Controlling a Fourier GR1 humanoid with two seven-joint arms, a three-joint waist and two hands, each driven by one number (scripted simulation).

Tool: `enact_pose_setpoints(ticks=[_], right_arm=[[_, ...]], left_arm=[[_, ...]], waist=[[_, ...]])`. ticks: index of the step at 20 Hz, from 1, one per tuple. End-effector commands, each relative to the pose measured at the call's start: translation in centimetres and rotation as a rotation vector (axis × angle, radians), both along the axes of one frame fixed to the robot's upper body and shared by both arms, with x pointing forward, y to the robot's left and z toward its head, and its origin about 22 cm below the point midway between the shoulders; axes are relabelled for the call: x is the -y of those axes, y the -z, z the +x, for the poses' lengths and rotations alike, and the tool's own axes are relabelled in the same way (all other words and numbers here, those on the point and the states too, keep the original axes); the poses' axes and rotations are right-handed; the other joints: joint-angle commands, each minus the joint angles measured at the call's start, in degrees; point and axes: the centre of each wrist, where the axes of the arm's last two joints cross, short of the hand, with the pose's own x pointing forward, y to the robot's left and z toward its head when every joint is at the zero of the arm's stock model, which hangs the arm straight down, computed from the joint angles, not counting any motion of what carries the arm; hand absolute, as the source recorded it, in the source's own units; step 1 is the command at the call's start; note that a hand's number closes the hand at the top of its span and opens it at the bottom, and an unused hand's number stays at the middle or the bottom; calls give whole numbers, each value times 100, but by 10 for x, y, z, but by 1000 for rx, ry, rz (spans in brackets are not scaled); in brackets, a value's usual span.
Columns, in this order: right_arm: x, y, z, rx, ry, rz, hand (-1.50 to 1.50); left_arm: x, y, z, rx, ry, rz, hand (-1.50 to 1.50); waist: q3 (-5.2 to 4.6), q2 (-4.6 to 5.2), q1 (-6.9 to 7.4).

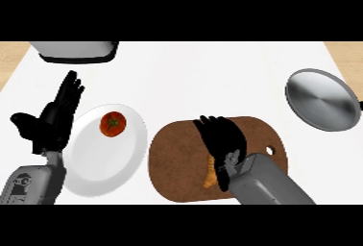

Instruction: Pick the croissant from the cutting board and place it in the pan

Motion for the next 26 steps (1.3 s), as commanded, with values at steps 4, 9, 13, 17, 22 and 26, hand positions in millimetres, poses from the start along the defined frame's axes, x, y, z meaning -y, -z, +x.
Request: enact_pose_setpoints(ticks=[4,9,13,17,22,26], right_arm=[[1,12,-6,-24,-6,-92,-150],[9,32,-4,-67,0,-86,-150],[-5,57,10,-83,1,-107,-150],[15,58,9,-140,-104,-54,150],[22,53,10,-97,-154,-54,150],[13,72,-7,-104,-164,-64,150]], left_arm=[[-8,-15,-16,10,3,-3,0],[-8,-18,7,-10,-5,3,0],[4,-2,4,4,-9,7,0],[-8,-17,-2,-8,-5,-8,0],[-6,-4,0,-11,4,-11,0],[17,1,-3,-2,13,-7,0]], waist=[[1,-11,16],[1,-2,-15],[1,5,7],[2,2,16],[1,-1,-3],[1,-2,-8]])
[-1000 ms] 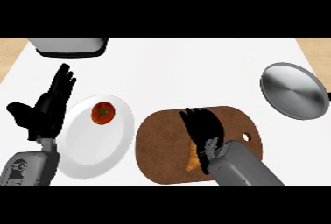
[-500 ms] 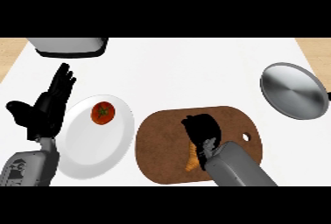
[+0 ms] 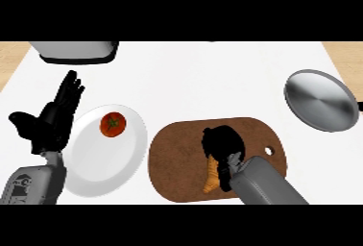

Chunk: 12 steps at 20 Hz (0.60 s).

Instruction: Pick the croissant from the cutting board and place it in the pan

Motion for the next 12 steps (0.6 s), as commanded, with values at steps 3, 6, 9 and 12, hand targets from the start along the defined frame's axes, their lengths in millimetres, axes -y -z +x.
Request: enact_pose_setpoints(ticks=[3,6,9,12], right_arm=[[-6,7,-11,20,8,62,150],[43,8,-55,75,61,177,150],[55,-8,-79,166,133,289,150],[65,-22,-79,387,156,354,150]], left_arm=[[19,-7,4,1,5,-7,0],[-3,3,-5,-3,-31,-7,0],[-17,-6,-3,-3,-29,2,0],[-6,0,-2,-14,-26,-7,0]], waist=[[17,40,-8],[17,12,-120],[16,-2,-157],[20,10,-146]])
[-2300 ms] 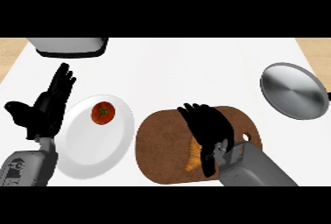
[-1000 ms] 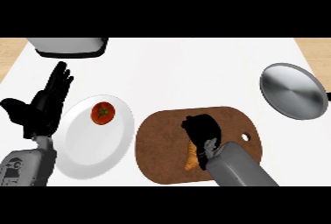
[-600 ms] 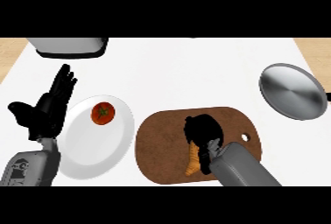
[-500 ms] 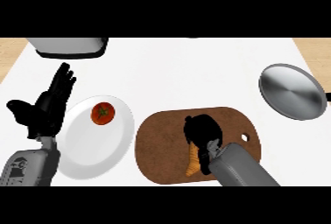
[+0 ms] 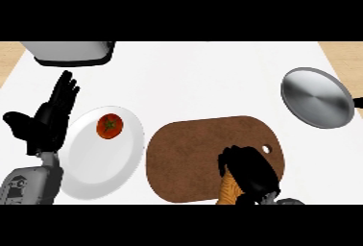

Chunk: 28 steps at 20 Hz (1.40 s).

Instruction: Pick the croissant from the cutting board and place it in the pan

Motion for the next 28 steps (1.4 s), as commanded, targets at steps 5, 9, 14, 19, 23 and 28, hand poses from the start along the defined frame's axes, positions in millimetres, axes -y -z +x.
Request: enact_pose_setpoints(ticks=[5,9,14,19,23,28], right_arm=[[32,-66,-32,444,106,231,150],[66,-80,-50,520,184,310,150],[95,-113,-19,588,305,406,150],[129,-113,18,565,406,644,150],[190,-100,56,573,485,633,150],[248,-91,93,635,534,540,150]], left_arm=[[-5,-10,-4,24,3,8,0],[-9,6,4,-12,-15,5,0],[-5,6,-1,-2,16,-11,0],[7,-3,4,0,18,-11,0],[19,1,-4,8,56,-12,0],[14,-2,1,11,43,18,0]], waist=[[5,-6,-5],[4,33,-44],[2,47,90],[6,57,138],[8,61,193],[10,79,240]])
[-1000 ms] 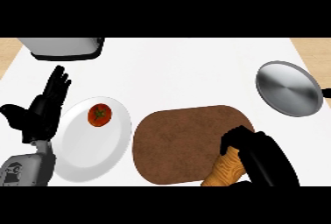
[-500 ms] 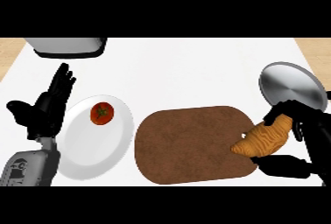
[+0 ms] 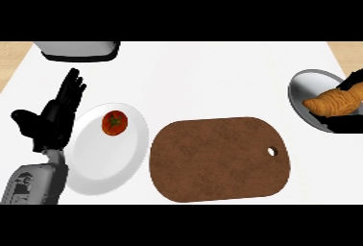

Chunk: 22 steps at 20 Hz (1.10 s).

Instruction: Pick the croissant from the cutting board and place it in the pan

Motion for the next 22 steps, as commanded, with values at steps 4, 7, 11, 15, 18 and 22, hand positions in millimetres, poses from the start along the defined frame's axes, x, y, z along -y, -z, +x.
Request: enact_pose_setpoints(ticks=[4,7,11,15,18,22], right_arm=[[73,13,38,34,130,-149,150],[83,43,47,20,165,-207,150],[103,40,62,29,196,-161,150],[103,50,70,30,223,-131,150],[98,60,73,0,184,20,150],[99,90,62,-246,101,100,-150]], left_arm=[[0,-13,12,18,12,3,0],[4,10,-7,-3,45,-13,0],[14,3,8,34,59,-12,0],[22,-5,15,25,58,-12,0],[23,0,16,28,67,-13,0],[23,3,16,28,64,-15,0]], waist=[[11,57,139],[14,70,241],[20,111,276],[28,134,323],[38,188,357],[35,198,376]])
